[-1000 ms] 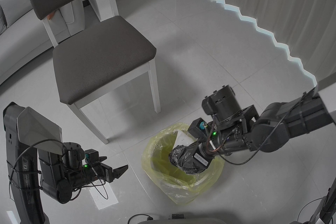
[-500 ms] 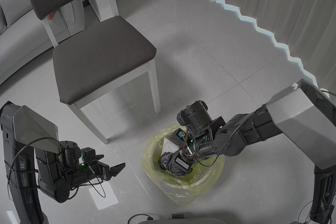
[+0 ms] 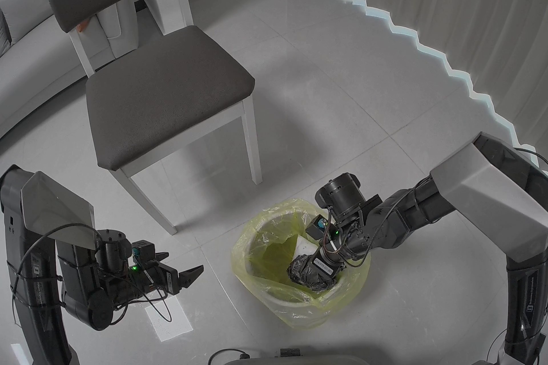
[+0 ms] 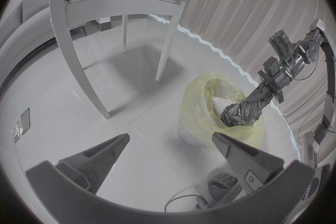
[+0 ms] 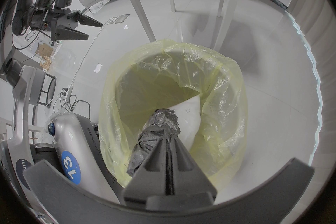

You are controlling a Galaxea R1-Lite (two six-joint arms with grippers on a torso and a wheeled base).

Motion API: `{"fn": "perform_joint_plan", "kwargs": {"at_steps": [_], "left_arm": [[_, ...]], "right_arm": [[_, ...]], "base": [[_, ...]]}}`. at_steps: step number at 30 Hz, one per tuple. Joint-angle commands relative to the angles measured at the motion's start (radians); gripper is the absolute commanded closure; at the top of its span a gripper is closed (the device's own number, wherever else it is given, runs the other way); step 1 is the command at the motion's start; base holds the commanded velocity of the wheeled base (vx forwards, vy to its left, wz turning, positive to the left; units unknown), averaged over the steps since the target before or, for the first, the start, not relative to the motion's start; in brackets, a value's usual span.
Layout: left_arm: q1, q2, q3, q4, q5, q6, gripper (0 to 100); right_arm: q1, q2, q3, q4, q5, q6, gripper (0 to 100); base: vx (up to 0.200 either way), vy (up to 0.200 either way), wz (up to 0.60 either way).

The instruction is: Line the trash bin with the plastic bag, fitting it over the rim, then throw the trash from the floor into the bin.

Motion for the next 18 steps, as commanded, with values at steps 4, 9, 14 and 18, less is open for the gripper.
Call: {"fn": "perform_joint_plan", "kwargs": {"at_steps": [4, 9, 14, 18], "left_arm": [[-0.007, -0.001, 0.002, -0.018, 0.002, -0.001, 0], [-0.004, -0.004, 0.011, -0.018, 0.0, 0.001, 0], [-0.004, -0.001, 0.011, -0.018, 0.0, -0.001, 0], [-0.007, 0.005, 0.005, -0.018, 0.002, -0.001, 0]], "right_arm": [[0.053, 0.023, -0.023, -0.005, -0.001, 0.001, 100], [0.089, 0.091, -0.07, -0.005, -0.002, 0.003, 100], [0.097, 0.148, -0.104, -0.004, -0.005, 0.006, 100], [0.109, 0.164, -0.116, -0.001, -0.015, 0.001, 100]], "base": [[0.0, 0.0, 0.0], [0.0, 0.0, 0.0], [0.0, 0.0, 0.0], [0.0, 0.0, 0.0]]}}
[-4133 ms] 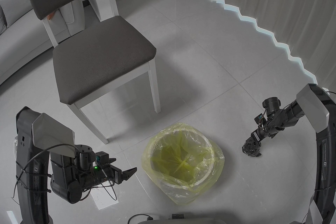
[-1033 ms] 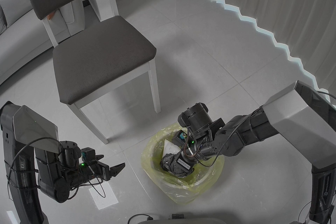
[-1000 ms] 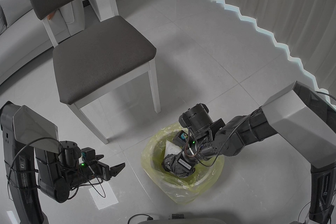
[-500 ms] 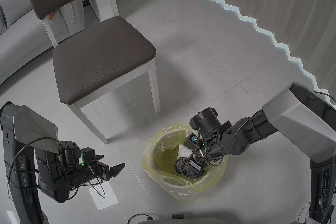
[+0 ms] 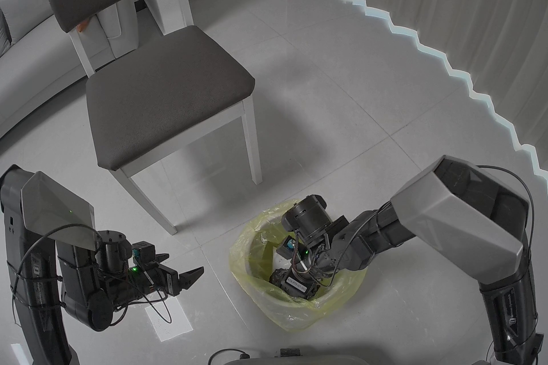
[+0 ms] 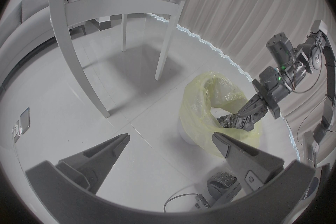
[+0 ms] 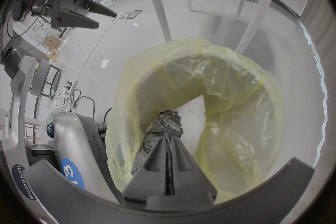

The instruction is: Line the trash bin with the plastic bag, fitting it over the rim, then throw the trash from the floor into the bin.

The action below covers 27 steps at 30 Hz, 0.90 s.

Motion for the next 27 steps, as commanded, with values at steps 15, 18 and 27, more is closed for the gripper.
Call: {"fn": "perform_joint_plan", "kwargs": {"at_steps": [15, 18, 27], "left_arm": [[-0.061, 0.059, -0.072, -0.018, 0.005, -0.003, 0], [-0.092, 0.073, -0.102, -0.018, 0.016, -0.011, 0], [-0.179, 0.188, -0.28, -0.018, 0.061, -0.06, 0]], "right_arm": [[-0.025, -0.091, 0.009, 0.002, -0.009, 0.01, 0], [-0.046, -0.152, 0.04, 0.001, -0.012, 0.012, 0], [-0.17, -0.356, 0.209, -0.001, -0.011, 0.009, 0]], "base": [[0.0, 0.0, 0.0], [0.0, 0.0, 0.0], [0.0, 0.0, 0.0]]}}
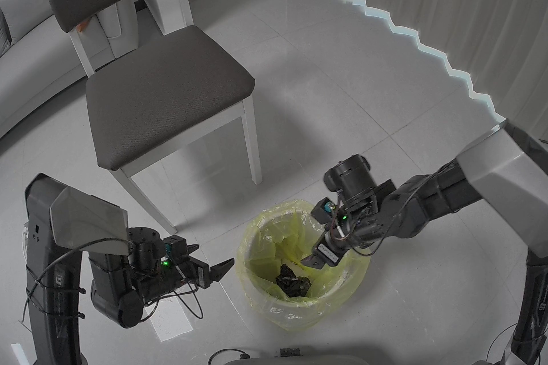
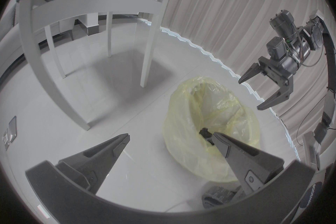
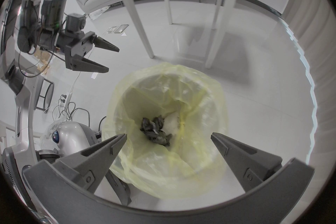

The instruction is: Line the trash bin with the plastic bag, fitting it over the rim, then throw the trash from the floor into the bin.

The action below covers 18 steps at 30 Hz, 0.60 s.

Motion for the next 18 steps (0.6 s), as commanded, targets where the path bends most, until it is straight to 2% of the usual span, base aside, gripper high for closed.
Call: {"fn": "perform_joint_plan", "kwargs": {"at_steps": [1, 9, 18], "left_arm": [[-0.047, 0.107, -0.117, -0.018, 0.02, -0.013, 0], [-0.027, 0.196, -0.251, 0.002, 0.027, -0.002, 0], [0.022, 0.209, -0.248, 0.004, 0.058, 0.001, 0]], "right_arm": [[-0.095, -0.163, 0.114, -0.001, 0.004, -0.004, 0], [-0.202, -0.266, 0.239, -0.018, 0.013, -0.013, 0], [-0.254, -0.25, 0.28, -0.073, 0.017, -0.016, 0]], "base": [[0.0, 0.0, 0.0], [0.0, 0.0, 0.0], [0.0, 0.0, 0.0]]}}
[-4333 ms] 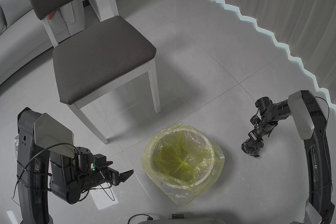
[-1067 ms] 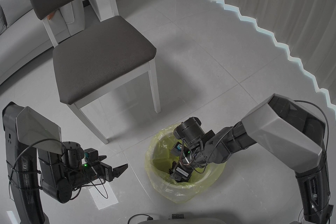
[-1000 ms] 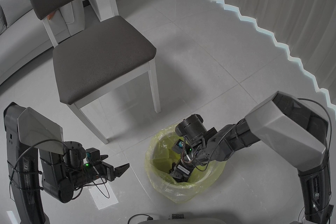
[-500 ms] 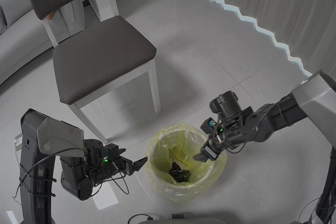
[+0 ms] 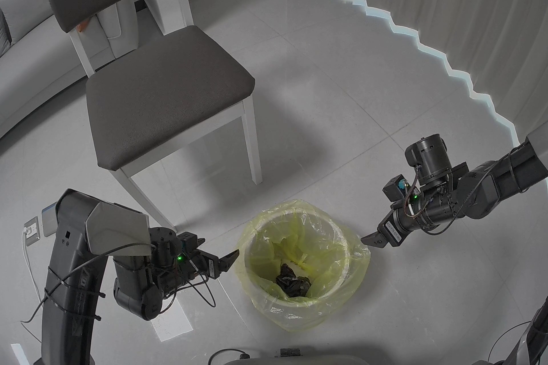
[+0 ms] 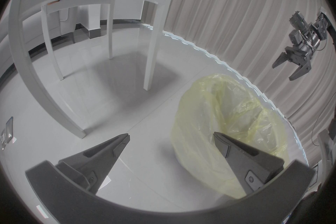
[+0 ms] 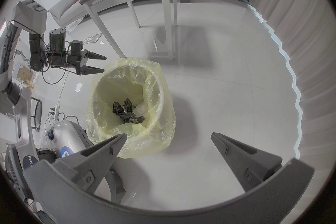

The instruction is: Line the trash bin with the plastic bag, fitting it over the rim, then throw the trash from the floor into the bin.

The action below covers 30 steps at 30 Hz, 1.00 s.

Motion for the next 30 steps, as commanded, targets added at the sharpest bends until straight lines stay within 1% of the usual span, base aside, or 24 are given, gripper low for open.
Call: {"fn": "perform_joint_plan", "kwargs": {"at_steps": [1, 6, 7, 9, 11, 14, 16, 18, 19, 21, 29, 30], "left_arm": [[0.016, 0.025, -0.006, -0.001, 0.015, 0.003, 0], [0.015, 0.035, -0.019, 0.006, 0.015, 0.009, 0], [0.005, 0.045, -0.052, 0.032, 0.014, 0.009, 0], [-0.001, 0.042, -0.069, 0.064, 0.012, 0.009, 0], [-0.016, 0.029, -0.123, 0.157, 0.015, 0.009, 0], [-0.022, 0.026, -0.167, 0.202, 0.018, 0.021, 0], [-0.025, 0.025, -0.18, 0.214, 0.018, 0.035, 0], [-0.027, 0.023, -0.177, 0.214, 0.018, 0.035, 0], [-0.024, 0.011, -0.163, 0.211, 0.018, 0.035, 0], [-0.019, -0.004, -0.143, 0.205, 0.018, 0.035, 0], [-0.024, -0.072, -0.08, 0.196, 0.02, 0.035, 0], [-0.027, -0.092, -0.062, 0.19, 0.02, 0.035, 0]], "right_arm": [[-0.021, 0.014, 0.014, -0.01, 0.002, 0.0, 0], [-0.027, 0.05, 0.039, -0.056, 0.002, 0.001, 0], [-0.029, 0.078, 0.054, -0.1, 0.005, 0.0, 0], [-0.032, 0.095, 0.059, -0.12, 0.005, 0.0, 0], [-0.04, 0.136, 0.059, -0.142, 0.005, -0.002, 0], [-0.052, 0.176, 0.047, -0.142, 0.005, -0.008, 0], [-0.067, 0.211, 0.031, -0.142, 0.005, -0.029, 0], [-0.081, 0.233, 0.022, -0.143, 0.005, -0.046, 0], [-0.096, 0.268, 0.005, -0.142, 0.005, -0.074, 0], [-0.106, 0.307, -0.013, -0.142, 0.005, -0.086, 0], [-0.106, 0.451, -0.14, -0.137, 0.004, -0.091, 0], [-0.102, 0.486, -0.182, -0.137, 0.004, -0.102, 0]], "base": [[0.0, 0.0, 0.0], [0.0, 0.0, 0.0], [0.0, 0.0, 0.0], [0.0, 0.0, 0.0], [0.0, 0.0, 0.0], [0.0, 0.0, 0.0], [0.0, 0.0, 0.0], [0.0, 0.0, 0.0], [0.0, 0.0, 0.0], [0.0, 0.0, 0.0], [0.0, 0.0, 0.0], [0.0, 0.0, 0.0]]}}
